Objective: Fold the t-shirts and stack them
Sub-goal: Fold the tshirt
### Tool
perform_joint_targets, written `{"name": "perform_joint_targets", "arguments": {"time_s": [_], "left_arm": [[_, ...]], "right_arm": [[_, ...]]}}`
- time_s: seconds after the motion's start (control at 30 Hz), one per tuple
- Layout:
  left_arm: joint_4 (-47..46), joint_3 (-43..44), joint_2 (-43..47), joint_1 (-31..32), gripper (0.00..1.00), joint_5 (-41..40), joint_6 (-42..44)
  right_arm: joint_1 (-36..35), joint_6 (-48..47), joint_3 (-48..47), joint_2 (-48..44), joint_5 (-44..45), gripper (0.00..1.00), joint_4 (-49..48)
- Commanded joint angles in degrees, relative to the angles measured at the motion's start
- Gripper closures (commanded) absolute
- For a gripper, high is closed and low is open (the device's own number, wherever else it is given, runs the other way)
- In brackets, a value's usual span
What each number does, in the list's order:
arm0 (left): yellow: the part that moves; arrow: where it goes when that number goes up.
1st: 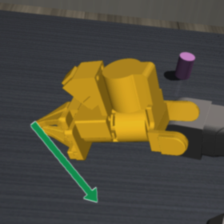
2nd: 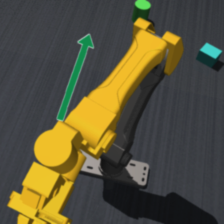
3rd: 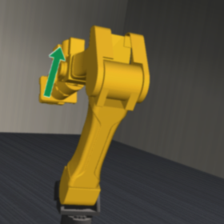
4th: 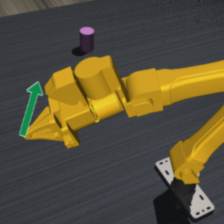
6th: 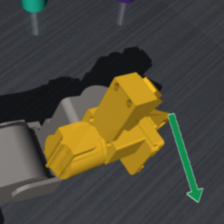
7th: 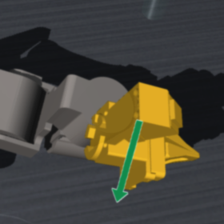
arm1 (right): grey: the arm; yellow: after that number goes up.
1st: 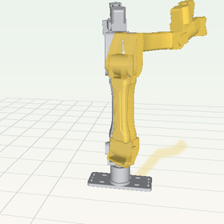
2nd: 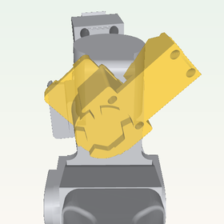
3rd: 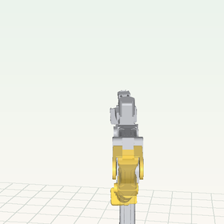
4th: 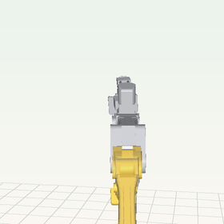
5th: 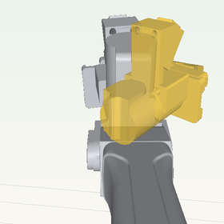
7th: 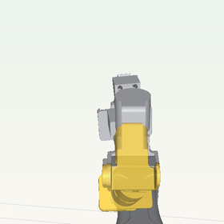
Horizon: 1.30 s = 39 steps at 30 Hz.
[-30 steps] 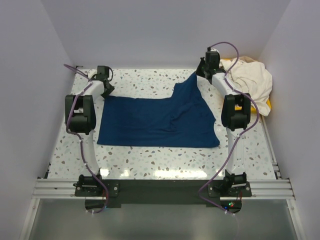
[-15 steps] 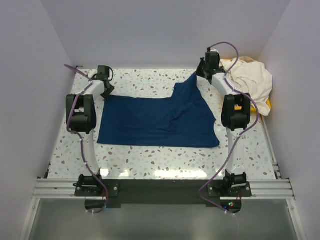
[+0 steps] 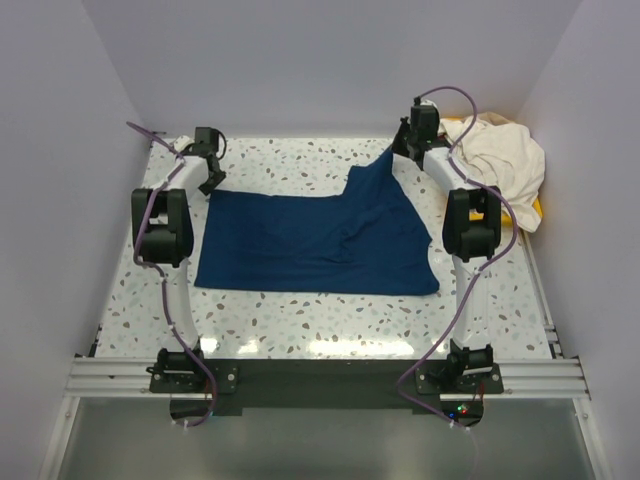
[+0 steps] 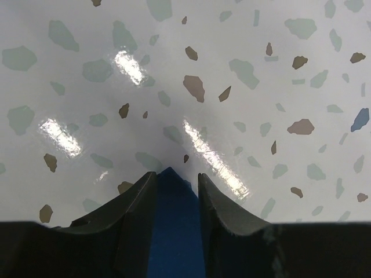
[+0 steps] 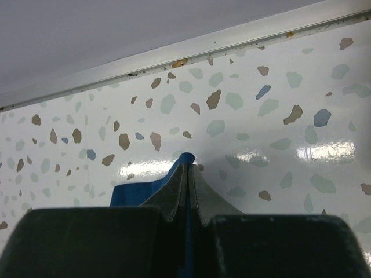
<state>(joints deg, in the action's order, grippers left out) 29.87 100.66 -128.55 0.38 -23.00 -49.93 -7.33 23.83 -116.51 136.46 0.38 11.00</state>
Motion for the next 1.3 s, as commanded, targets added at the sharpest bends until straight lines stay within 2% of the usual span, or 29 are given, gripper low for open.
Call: {"name": "perform_joint_targets", "arguments": {"time_s": [0.0, 0.4, 0.6, 0.63, 0.67, 1.0, 1.27], "left_arm": [[1.68, 3.75, -1.43, 0.06, 0.61, -2.57, 0.80], [3.36, 5.86, -5.57, 0.58, 0.68, -2.92, 1.06], [2.48, 5.86, -4.96, 0.58, 0.88, -2.49, 2.29], [2.30, 5.86, -4.69, 0.58, 0.96, -2.48, 2.56], [2.13, 5.77, -4.43, 0.58, 1.00, -2.40, 2.73], [-4.90, 1.47, 1.19, 0.06, 1.00, 0.41, 5.81], [-11.58, -3.80, 6.28, -0.38, 1.00, 3.84, 6.42]], "right_arm": [[0.30, -0.98, 0.49, -3.84, -0.21, 1.00, -3.27], [0.48, -1.42, 2.69, -4.89, -0.21, 1.00, -3.80], [0.57, -1.42, 2.78, -5.68, -1.43, 1.00, -3.71], [0.65, -1.60, 2.60, -5.94, -1.44, 1.00, -3.54], [0.65, -1.69, 2.60, -6.12, -1.44, 1.00, -3.36], [1.09, -2.48, 5.41, -12.17, -0.56, 1.00, -3.18], [1.35, -3.44, 12.79, -17.89, 1.29, 1.00, -3.09]]}}
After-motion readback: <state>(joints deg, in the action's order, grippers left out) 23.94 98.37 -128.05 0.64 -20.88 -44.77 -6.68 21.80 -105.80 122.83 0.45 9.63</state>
